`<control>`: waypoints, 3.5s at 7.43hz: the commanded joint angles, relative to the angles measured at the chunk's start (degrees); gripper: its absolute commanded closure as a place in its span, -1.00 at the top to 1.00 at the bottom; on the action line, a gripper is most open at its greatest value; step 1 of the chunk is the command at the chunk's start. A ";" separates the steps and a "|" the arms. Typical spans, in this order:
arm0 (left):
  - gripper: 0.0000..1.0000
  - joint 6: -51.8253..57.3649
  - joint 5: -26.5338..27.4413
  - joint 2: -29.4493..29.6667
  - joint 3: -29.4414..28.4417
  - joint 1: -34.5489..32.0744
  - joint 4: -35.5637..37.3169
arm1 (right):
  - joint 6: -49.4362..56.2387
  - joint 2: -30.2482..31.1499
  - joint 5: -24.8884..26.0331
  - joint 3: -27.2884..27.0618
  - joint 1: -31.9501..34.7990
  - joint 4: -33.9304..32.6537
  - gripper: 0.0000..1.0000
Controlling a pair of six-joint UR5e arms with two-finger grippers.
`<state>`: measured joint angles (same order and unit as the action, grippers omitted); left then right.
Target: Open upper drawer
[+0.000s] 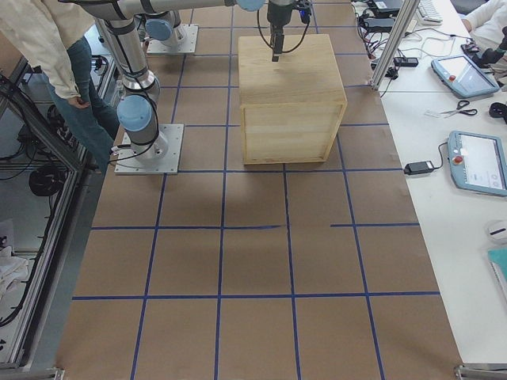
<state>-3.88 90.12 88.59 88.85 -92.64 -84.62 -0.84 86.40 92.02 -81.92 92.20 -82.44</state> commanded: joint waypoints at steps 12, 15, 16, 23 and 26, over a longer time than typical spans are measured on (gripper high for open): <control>1.00 -12.16 -7.90 7.89 -1.58 -7.28 6.79 | -0.04 0.00 0.00 0.00 0.00 0.00 1.00; 1.00 -15.87 -19.13 12.99 -1.58 -10.63 10.07 | -0.04 0.00 0.00 -0.08 0.00 0.00 1.00; 1.00 -19.72 -20.50 13.70 -1.58 -12.03 11.13 | -0.04 0.00 0.00 -0.08 0.00 0.00 1.00; 1.00 -18.98 -23.50 20.03 -0.61 -14.50 16.77 | -0.04 0.00 0.00 -0.08 0.00 0.00 1.00; 1.00 -16.70 -18.71 19.08 -0.09 -13.89 16.60 | -0.04 0.00 0.00 0.00 0.00 0.00 1.00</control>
<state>-21.98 67.99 108.27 88.55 -106.98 -67.58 -0.87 86.40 92.02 -81.93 92.20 -82.44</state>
